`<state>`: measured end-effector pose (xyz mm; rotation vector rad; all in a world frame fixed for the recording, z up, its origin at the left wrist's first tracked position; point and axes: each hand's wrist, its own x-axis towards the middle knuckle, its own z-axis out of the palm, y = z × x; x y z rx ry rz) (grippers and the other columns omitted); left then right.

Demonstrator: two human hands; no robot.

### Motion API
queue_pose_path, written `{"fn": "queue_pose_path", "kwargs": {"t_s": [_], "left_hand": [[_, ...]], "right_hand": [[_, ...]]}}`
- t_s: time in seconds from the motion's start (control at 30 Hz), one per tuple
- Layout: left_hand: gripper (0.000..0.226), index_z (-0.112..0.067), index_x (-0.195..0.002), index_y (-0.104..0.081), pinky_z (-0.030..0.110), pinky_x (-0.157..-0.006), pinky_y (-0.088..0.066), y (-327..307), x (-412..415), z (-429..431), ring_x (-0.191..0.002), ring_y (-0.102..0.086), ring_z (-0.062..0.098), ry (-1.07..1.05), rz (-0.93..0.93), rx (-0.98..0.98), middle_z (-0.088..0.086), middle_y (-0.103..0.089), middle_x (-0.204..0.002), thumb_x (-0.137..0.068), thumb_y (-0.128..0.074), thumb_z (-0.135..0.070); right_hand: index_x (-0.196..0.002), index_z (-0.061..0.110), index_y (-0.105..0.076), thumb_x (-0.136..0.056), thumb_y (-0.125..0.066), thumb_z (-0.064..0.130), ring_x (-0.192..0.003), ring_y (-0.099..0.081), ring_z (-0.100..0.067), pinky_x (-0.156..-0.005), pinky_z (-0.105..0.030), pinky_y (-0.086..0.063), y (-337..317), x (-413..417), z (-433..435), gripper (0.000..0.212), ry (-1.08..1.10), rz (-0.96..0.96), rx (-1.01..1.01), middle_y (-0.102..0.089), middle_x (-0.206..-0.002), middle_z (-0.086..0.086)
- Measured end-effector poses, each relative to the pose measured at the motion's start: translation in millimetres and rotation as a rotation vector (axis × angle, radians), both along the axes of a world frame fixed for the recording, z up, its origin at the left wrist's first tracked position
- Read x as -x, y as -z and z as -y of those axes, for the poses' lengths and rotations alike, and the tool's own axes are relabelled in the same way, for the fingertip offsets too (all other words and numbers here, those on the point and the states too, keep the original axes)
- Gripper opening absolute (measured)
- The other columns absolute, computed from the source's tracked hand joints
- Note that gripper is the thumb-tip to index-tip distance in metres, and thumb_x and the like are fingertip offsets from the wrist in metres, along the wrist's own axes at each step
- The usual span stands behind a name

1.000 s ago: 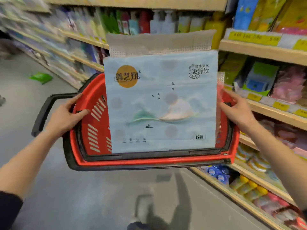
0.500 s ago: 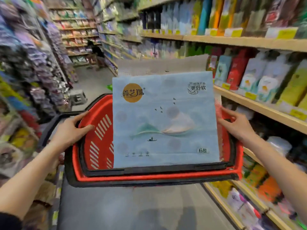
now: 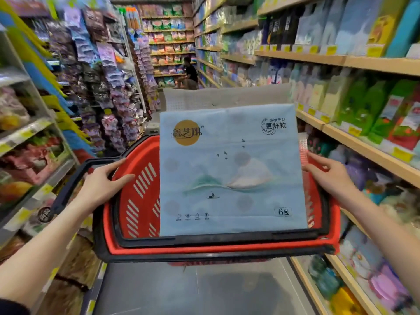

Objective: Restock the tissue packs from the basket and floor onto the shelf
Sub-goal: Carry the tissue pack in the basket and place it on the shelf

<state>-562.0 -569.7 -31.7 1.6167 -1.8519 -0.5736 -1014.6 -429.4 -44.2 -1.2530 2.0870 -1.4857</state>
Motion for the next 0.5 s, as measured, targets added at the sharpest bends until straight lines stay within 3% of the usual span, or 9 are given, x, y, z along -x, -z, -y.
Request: {"fn": "queue_pose_path", "kwargs": {"t_s": [0.17,0.33,0.5], "left_hand": [[0.06,-0.038,-0.132,-0.048,0.04,-0.089,-0.048,4.4,32.8,81.4,-0.109,-0.06,0.024,-0.072,0.003,-0.029,0.004,-0.061,-0.127,-0.076,-0.064,-0.054],[0.06,-0.041,-0.131,-0.048,0.039,-0.089,-0.045,5.0,54.1,160.5,-0.114,-0.058,0.024,-0.154,-0.01,-0.044,0.003,-0.06,-0.129,-0.074,-0.063,-0.057],[0.06,-0.04,-0.131,-0.049,0.039,-0.089,-0.044,2.7,57.3,249.0,-0.118,-0.055,0.025,-0.213,-0.009,-0.021,0.003,-0.058,-0.131,-0.075,-0.063,-0.057]], "right_hand": [[-0.124,0.022,-0.058,-0.079,-0.066,0.026,-0.092,-0.049,-0.01,-0.081,-0.028,-0.041,5.6,46.8,112.7,0.045,-0.06,0.002,-0.038,-0.061,-0.102,-0.002],[-0.125,0.017,-0.056,-0.082,-0.064,0.02,-0.102,-0.048,-0.007,-0.087,-0.023,-0.037,-10.4,72.2,225.0,0.044,-0.163,-0.002,-0.026,-0.062,-0.114,-0.004],[-0.124,0.023,-0.057,-0.079,-0.066,0.026,-0.102,-0.051,-0.01,-0.088,-0.028,-0.04,-12.2,78.3,336.6,0.046,-0.182,-0.041,-0.027,-0.063,-0.122,-0.008]]}}
